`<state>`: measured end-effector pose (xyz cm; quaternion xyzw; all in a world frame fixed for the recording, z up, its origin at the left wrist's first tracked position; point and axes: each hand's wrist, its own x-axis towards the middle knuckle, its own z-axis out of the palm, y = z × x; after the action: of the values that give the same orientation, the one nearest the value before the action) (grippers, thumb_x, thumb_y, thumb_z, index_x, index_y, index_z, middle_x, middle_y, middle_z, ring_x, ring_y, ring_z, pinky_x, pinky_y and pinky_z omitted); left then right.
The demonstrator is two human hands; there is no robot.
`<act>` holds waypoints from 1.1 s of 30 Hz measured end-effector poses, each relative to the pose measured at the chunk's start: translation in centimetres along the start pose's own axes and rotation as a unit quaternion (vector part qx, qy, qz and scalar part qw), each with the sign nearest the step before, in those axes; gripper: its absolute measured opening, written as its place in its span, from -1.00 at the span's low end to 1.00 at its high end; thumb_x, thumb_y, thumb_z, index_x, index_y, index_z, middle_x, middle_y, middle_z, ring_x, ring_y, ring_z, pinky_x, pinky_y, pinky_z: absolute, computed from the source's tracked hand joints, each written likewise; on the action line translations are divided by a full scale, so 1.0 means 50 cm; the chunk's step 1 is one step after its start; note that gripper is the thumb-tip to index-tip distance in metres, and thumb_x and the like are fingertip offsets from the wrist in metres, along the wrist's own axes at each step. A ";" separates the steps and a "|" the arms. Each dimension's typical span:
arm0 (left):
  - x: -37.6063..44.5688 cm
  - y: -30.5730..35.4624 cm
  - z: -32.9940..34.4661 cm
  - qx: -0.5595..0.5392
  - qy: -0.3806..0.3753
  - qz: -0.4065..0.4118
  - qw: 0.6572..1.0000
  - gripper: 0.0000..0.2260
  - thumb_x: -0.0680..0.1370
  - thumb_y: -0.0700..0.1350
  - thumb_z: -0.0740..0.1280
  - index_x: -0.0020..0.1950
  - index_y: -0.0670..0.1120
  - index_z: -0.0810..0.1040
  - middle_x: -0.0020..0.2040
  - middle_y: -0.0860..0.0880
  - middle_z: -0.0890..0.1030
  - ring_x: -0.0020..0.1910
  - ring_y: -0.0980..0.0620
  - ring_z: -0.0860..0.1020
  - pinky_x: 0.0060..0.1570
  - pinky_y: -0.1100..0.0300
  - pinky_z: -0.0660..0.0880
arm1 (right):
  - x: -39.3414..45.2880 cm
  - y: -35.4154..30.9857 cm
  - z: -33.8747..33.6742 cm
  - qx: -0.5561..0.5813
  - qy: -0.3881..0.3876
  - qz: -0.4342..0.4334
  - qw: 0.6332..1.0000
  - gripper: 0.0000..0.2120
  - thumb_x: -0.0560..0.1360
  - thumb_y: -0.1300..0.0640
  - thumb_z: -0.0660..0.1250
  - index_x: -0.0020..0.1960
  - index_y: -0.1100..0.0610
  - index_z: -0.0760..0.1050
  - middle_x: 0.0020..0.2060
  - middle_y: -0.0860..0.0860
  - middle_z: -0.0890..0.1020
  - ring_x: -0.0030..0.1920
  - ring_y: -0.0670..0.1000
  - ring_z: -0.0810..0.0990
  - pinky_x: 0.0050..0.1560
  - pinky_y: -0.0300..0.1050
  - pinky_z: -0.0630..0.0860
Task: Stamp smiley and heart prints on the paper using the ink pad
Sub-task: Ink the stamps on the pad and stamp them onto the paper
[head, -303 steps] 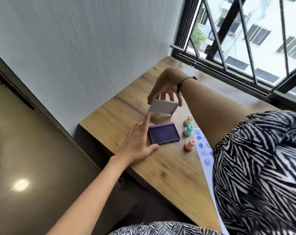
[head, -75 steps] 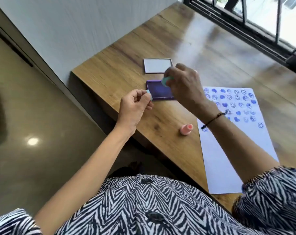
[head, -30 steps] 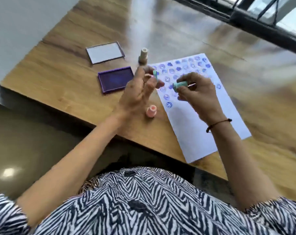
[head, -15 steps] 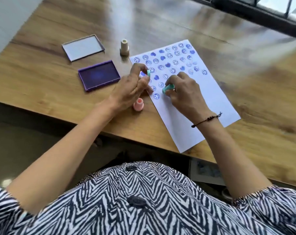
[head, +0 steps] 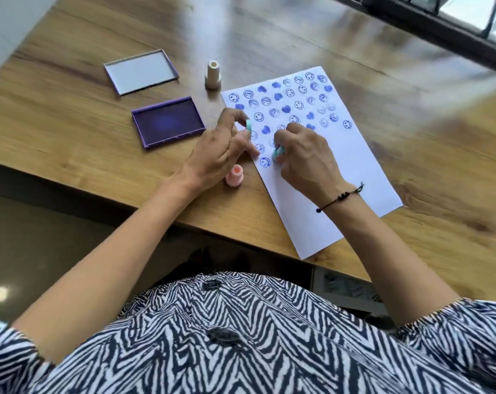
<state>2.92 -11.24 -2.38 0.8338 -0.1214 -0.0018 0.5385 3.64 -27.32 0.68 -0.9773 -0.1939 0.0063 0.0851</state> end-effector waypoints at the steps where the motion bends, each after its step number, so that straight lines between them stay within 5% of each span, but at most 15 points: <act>1: 0.000 -0.001 0.000 -0.002 0.002 -0.002 1.000 -0.72 0.54 -0.08 0.06 0.15 -0.22 0.29 -0.22 -0.02 0.65 -0.05 0.05 0.58 -0.09 0.54 0.29 | 0.003 -0.002 -0.001 -0.007 -0.002 -0.004 1.000 -0.87 0.43 0.35 0.16 -0.08 0.32 0.45 -0.10 0.24 0.52 -0.12 0.26 0.49 -0.23 0.03 0.43; 11: 0.003 -0.014 0.003 -0.009 0.005 0.005 1.000 -0.74 0.55 -0.07 0.07 0.15 -0.20 0.30 -0.23 0.02 0.65 -0.06 0.13 0.56 -0.09 0.58 0.29 | 0.000 -0.005 0.006 -0.052 -0.003 -0.022 0.998 -0.84 0.43 0.36 0.16 -0.01 0.26 0.42 -0.08 0.22 0.53 -0.07 0.24 0.49 -0.29 -0.06 0.27; 15: 0.000 -0.013 0.006 -0.012 0.006 0.008 1.000 -0.74 0.55 -0.08 0.07 0.15 -0.20 0.29 -0.23 0.02 0.65 -0.04 0.08 0.57 -0.07 0.53 0.30 | 0.000 -0.003 0.001 -0.032 -0.019 -0.009 0.999 -0.85 0.43 0.34 0.17 -0.03 0.25 0.43 -0.07 0.19 0.54 -0.08 0.25 0.50 -0.27 -0.01 0.39; 18: 0.001 -0.009 0.004 -0.013 0.001 0.010 1.000 -0.73 0.55 -0.08 0.06 0.16 -0.22 0.28 -0.22 -0.01 0.65 0.00 0.07 0.55 -0.03 0.48 0.32 | 0.003 0.018 -0.022 0.069 -0.016 0.040 0.997 -0.89 0.42 0.27 0.26 -0.07 0.23 0.50 -0.08 0.16 0.62 -0.09 0.19 0.54 -0.10 -0.02 0.49; 21: 0.002 -0.008 0.001 -0.011 -0.007 0.008 1.000 -0.74 0.55 -0.10 0.06 0.16 -0.24 0.28 -0.20 -0.02 0.65 -0.04 0.18 0.52 -0.05 0.53 0.29 | -0.003 0.050 -0.070 0.192 0.052 0.118 0.973 -0.91 0.36 0.24 0.37 -0.13 0.18 0.57 -0.27 0.03 0.63 -0.30 -0.02 0.49 -0.23 -0.38 0.38; 24: 0.000 -0.010 0.000 -0.012 -0.009 0.009 1.000 -0.75 0.56 -0.12 0.07 0.15 -0.24 0.29 -0.20 -0.04 0.66 -0.06 0.23 0.48 -0.06 0.57 0.28 | -0.020 0.071 -0.109 0.309 0.076 0.168 0.933 -0.91 0.32 0.23 0.38 -0.25 0.05 0.56 -0.40 -0.06 0.57 -0.40 -0.12 0.47 -0.29 -0.21 0.46; 29: -0.004 -0.006 0.001 -0.009 -0.009 0.008 1.000 -0.73 0.56 -0.09 0.05 0.15 -0.24 0.30 -0.19 -0.04 0.66 -0.02 0.21 0.50 -0.04 0.57 0.27 | -0.044 0.057 -0.102 0.382 0.053 0.185 0.904 -0.88 0.34 0.27 0.40 -0.25 0.07 0.53 -0.42 -0.12 0.55 -0.45 -0.21 0.47 -0.41 -0.32 0.43; 33: -0.008 0.013 -0.008 -0.105 0.017 -0.021 0.994 -0.77 0.55 -0.08 0.09 0.15 -0.17 0.32 -0.08 -0.09 0.61 0.00 0.02 0.56 0.08 0.23 0.40 | -0.050 0.034 -0.093 0.463 0.041 0.174 0.868 -0.83 0.39 0.35 0.35 -0.22 0.08 0.52 -0.39 -0.02 0.56 -0.43 -0.13 0.47 -0.37 -0.22 0.44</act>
<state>2.43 -11.04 -1.67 0.7749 -0.0941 -0.0119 0.6250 2.18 -30.57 4.92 -0.8431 0.0082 0.0698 0.5332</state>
